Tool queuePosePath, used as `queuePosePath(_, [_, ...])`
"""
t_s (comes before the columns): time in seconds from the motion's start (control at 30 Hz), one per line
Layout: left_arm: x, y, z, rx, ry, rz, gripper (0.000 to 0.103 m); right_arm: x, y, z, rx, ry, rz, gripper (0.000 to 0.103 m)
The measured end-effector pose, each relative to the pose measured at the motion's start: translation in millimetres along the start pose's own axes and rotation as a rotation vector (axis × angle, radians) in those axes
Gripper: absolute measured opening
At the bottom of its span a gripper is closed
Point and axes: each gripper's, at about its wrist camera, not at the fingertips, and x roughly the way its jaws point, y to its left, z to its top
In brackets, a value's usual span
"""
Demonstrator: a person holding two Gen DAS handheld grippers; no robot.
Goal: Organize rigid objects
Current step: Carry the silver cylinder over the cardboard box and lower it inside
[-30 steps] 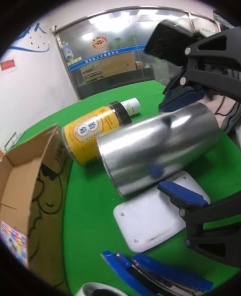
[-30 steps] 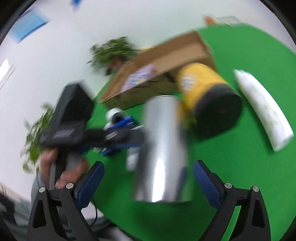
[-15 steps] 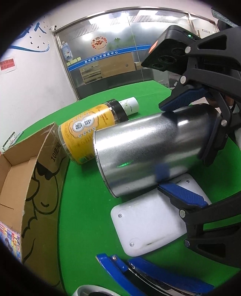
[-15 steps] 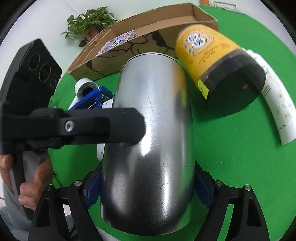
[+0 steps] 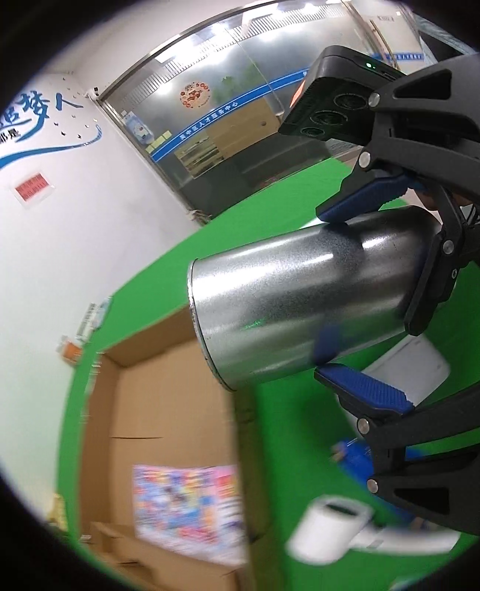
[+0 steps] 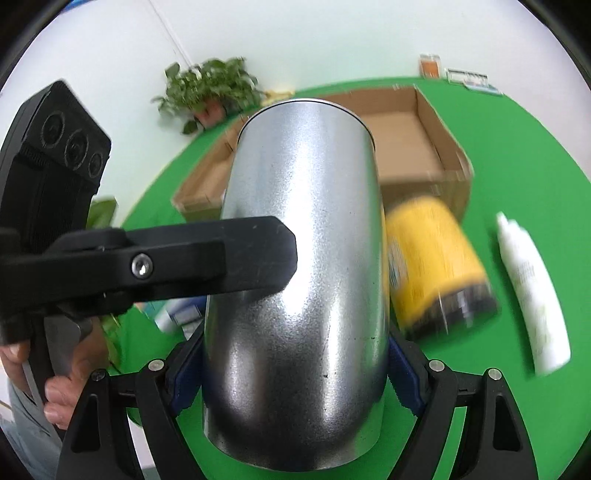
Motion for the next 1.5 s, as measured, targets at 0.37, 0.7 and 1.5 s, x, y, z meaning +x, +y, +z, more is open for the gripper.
queuePosePath(0.37, [-15, 11, 114, 0.073, -0.046, 0.078, 0.078, 13, 18, 143, -0.012, -0.046, 0.055, 0.082])
queuePosePath(0.7, [15, 64, 147, 0.002, 0.026, 0.089, 0.078, 73, 12, 175, 0.035, 0.026, 0.065, 0.082])
queuePosePath(1.5, [94, 143, 130, -0.104, 0.253, 0.125, 0.066, 216, -19, 151, 0.112, 0.289, -0.033, 0.086])
